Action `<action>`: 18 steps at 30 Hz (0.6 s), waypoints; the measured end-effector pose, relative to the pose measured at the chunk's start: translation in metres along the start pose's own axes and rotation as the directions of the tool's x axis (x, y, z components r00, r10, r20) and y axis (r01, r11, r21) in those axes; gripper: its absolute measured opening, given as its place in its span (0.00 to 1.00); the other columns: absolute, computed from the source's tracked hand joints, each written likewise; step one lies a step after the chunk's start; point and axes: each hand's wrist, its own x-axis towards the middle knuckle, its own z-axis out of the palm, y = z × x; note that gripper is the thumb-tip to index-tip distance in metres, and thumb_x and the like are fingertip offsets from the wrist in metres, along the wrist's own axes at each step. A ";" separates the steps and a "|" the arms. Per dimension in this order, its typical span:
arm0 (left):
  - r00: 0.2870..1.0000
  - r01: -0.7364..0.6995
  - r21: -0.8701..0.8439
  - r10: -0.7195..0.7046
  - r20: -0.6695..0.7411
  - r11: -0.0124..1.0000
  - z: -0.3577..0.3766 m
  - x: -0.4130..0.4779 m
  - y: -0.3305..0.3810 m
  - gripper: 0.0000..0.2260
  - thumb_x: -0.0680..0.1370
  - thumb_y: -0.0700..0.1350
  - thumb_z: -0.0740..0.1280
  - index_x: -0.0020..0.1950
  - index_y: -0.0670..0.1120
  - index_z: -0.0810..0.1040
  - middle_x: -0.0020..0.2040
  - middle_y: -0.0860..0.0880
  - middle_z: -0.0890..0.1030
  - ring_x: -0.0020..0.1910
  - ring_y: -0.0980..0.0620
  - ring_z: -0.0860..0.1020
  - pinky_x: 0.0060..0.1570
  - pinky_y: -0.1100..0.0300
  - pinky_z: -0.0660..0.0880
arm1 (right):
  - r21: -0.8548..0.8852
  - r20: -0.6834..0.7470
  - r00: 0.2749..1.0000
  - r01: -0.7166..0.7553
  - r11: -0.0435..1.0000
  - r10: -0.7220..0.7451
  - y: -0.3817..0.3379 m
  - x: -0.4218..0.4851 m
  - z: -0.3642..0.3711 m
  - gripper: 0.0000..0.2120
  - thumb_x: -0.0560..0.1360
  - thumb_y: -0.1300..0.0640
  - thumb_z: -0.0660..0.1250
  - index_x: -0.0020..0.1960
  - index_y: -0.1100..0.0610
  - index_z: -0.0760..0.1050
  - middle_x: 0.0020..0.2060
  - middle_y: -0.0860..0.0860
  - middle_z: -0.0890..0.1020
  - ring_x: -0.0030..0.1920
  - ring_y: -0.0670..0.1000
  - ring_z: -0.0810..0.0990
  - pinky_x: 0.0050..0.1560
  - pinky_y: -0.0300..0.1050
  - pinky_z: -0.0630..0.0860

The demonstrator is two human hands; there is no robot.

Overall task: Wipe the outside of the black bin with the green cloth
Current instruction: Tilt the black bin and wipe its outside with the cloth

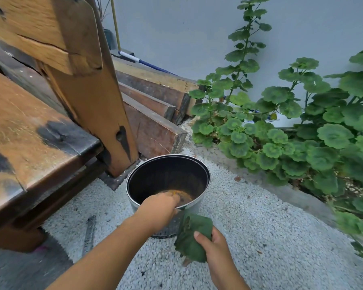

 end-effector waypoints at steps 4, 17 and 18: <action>1.000 -0.006 -0.095 0.006 0.005 0.995 -0.002 -0.008 -0.002 0.07 0.82 0.49 0.61 0.50 0.45 0.70 0.51 0.44 0.78 0.50 0.41 0.77 0.48 0.46 0.74 | 0.015 0.015 1.000 0.014 1.000 -0.015 -0.013 -0.005 0.001 0.11 0.80 0.66 0.68 0.61 0.59 0.80 0.51 0.58 0.88 0.51 0.61 0.88 0.53 0.67 0.83; 0.972 0.169 -0.411 -0.219 -0.078 0.896 -0.032 -0.005 0.001 0.10 0.83 0.46 0.59 0.45 0.43 0.68 0.41 0.44 0.77 0.42 0.42 0.75 0.39 0.51 0.69 | -0.079 0.018 0.992 0.128 0.989 -0.127 -0.071 -0.013 0.029 0.09 0.80 0.64 0.68 0.58 0.55 0.81 0.48 0.54 0.89 0.49 0.56 0.88 0.49 0.53 0.85; 0.972 0.173 -0.422 -0.224 -0.075 0.890 -0.031 -0.005 0.001 0.10 0.83 0.46 0.59 0.44 0.44 0.68 0.39 0.45 0.76 0.40 0.43 0.74 0.38 0.52 0.67 | -0.090 0.020 0.990 0.141 0.986 -0.140 -0.076 -0.013 0.031 0.09 0.80 0.64 0.68 0.58 0.55 0.81 0.48 0.54 0.89 0.49 0.56 0.88 0.49 0.55 0.85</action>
